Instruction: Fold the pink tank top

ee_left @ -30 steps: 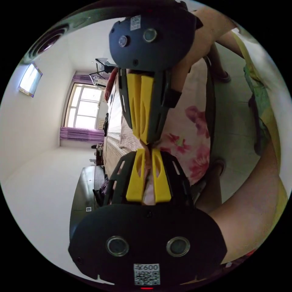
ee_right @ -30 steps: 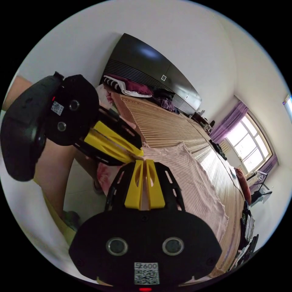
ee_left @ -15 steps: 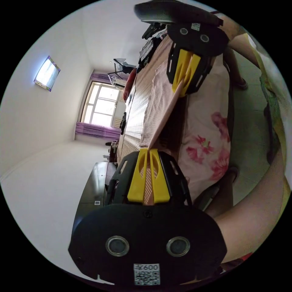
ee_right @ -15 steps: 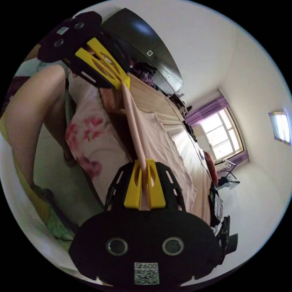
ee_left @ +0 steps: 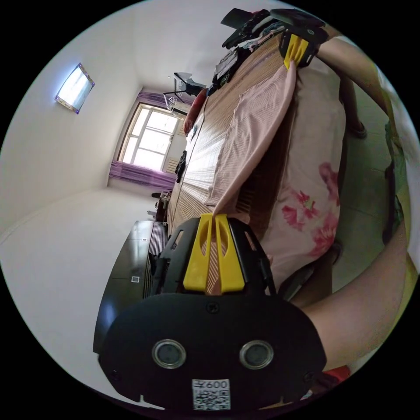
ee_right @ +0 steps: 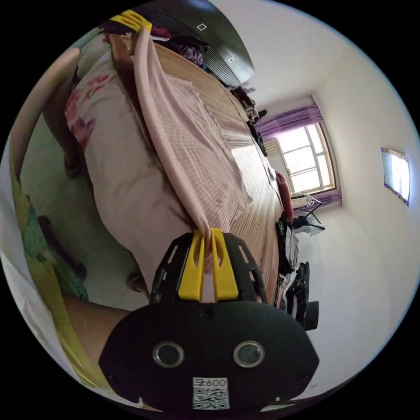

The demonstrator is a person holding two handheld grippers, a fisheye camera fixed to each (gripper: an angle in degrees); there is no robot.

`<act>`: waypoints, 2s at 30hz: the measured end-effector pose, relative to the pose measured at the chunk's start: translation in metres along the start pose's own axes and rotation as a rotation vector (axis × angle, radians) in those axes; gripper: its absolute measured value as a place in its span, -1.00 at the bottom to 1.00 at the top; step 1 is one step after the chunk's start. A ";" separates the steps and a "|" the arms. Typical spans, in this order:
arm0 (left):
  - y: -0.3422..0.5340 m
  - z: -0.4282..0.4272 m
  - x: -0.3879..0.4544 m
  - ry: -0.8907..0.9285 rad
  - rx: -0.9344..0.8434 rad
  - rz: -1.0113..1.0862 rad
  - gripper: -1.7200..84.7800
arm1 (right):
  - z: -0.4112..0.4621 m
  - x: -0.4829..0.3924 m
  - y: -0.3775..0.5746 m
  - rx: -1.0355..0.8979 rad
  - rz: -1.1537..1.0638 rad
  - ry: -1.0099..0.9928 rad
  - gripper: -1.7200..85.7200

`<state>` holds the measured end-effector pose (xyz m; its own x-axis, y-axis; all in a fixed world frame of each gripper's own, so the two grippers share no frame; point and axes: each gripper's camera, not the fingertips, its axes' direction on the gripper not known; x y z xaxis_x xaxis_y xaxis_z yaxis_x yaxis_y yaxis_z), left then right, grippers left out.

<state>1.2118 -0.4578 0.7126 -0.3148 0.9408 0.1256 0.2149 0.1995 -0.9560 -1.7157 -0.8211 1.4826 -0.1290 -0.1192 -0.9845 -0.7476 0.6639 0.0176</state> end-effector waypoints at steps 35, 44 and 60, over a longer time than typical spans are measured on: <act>-0.517 0.042 -0.026 0.167 -0.055 -0.345 -0.92 | -0.185 0.088 -0.460 0.185 -0.038 0.196 -0.98; -0.591 -0.054 0.011 0.279 0.061 -0.355 -0.93 | -0.339 0.020 -0.503 0.289 0.009 -0.013 -0.98; -0.697 -0.219 0.202 0.464 -0.004 -0.321 -0.94 | -0.555 -0.196 -0.571 0.330 -0.166 -0.324 -0.98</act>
<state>1.2004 -0.3468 1.4625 0.0739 0.8542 0.5146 0.1793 0.4962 -0.8495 -1.6252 -1.5863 1.7622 0.2228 -0.0423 -0.9739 -0.4874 0.8604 -0.1489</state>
